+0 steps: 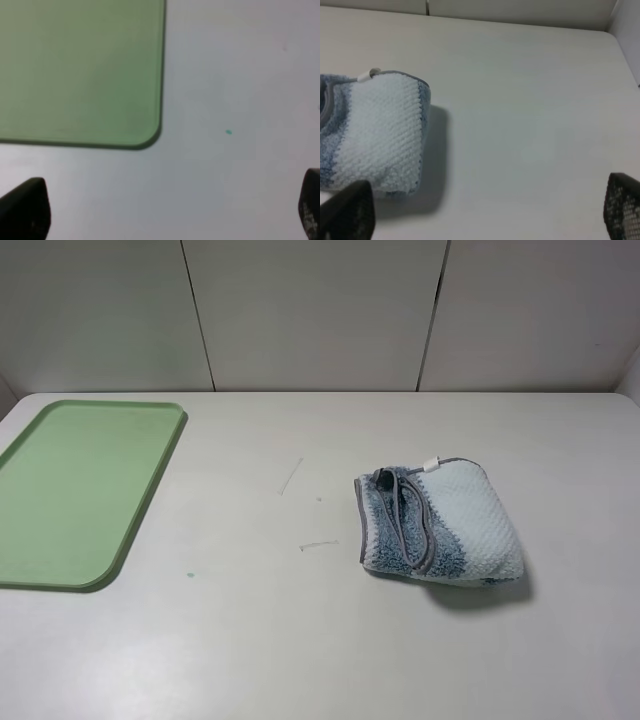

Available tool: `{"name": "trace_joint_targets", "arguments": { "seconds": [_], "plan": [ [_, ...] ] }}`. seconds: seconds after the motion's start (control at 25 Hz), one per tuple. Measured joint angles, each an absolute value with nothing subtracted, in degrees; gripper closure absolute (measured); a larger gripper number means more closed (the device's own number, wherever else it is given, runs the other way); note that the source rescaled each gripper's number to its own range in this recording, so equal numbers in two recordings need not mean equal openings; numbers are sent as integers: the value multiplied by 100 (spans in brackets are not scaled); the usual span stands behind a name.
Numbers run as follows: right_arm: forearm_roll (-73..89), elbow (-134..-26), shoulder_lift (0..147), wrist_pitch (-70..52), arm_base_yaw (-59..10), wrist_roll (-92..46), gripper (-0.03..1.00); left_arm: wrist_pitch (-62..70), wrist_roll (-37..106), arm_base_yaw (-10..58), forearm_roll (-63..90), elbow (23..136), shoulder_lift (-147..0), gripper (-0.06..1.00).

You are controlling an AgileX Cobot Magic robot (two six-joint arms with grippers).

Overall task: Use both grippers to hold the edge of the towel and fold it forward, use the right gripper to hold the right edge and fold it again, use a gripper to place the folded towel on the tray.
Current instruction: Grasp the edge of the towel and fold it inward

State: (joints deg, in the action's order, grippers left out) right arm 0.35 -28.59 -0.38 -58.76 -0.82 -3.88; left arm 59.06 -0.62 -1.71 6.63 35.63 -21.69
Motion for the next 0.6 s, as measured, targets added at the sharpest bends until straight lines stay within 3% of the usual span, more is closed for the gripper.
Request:
{"name": "trace_joint_targets", "arguments": {
  "seconds": [0.6],
  "plan": [
    [35, -2859, -38, -5876, -82, -394, -3, 4928, 1419, 42, 1806, 4347, -5327, -5]
  ]
}}
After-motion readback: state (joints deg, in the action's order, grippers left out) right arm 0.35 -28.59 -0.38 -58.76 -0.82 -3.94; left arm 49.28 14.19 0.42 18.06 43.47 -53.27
